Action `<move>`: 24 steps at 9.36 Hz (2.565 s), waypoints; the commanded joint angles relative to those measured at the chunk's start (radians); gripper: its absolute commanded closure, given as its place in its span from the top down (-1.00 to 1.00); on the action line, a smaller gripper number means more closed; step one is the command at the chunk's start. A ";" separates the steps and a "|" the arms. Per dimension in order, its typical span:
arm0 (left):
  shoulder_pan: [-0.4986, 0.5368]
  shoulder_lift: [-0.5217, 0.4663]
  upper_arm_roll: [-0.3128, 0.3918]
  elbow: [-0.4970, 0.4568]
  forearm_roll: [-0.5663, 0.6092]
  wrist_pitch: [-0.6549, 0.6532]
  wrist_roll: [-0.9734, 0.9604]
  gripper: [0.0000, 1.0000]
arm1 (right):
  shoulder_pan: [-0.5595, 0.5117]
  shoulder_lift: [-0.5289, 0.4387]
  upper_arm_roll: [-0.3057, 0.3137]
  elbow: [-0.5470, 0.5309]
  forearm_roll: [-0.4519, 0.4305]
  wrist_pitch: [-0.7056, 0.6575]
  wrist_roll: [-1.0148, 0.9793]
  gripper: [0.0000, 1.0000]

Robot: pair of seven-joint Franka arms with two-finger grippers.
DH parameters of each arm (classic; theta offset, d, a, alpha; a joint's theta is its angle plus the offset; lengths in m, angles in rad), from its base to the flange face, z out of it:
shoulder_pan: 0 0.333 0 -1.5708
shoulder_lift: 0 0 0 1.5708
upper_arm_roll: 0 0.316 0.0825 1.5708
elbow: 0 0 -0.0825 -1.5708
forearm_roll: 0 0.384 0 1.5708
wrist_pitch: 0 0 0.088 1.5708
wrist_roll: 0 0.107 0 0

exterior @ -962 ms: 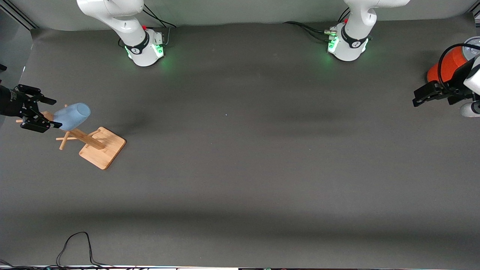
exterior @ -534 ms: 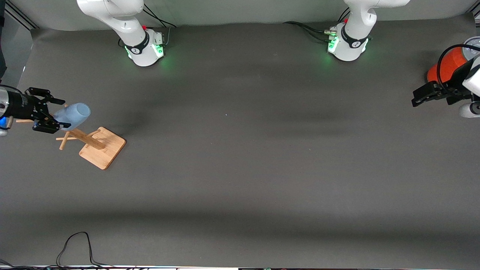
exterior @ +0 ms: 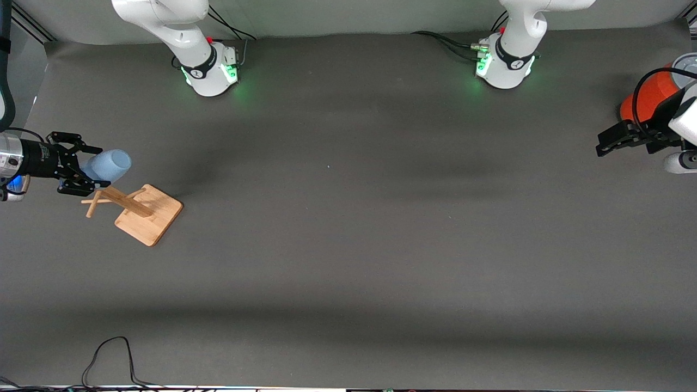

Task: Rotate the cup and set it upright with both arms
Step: 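Grasp the blue cup with the right gripper and pull it off the peg, then carry the blue cup with the right gripper to the table's middle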

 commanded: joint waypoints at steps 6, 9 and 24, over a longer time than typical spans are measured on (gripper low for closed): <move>-0.011 0.014 0.003 0.017 -0.008 -0.006 0.001 1.00 | 0.003 -0.015 0.057 0.106 0.036 -0.087 0.109 0.03; -0.010 0.014 0.005 0.017 -0.008 -0.003 0.001 1.00 | 0.005 -0.046 0.163 0.160 0.103 -0.127 0.224 0.03; -0.013 0.048 0.005 0.012 -0.007 0.003 -0.002 1.00 | 0.287 0.616 1.041 0.212 -0.815 0.569 1.698 0.03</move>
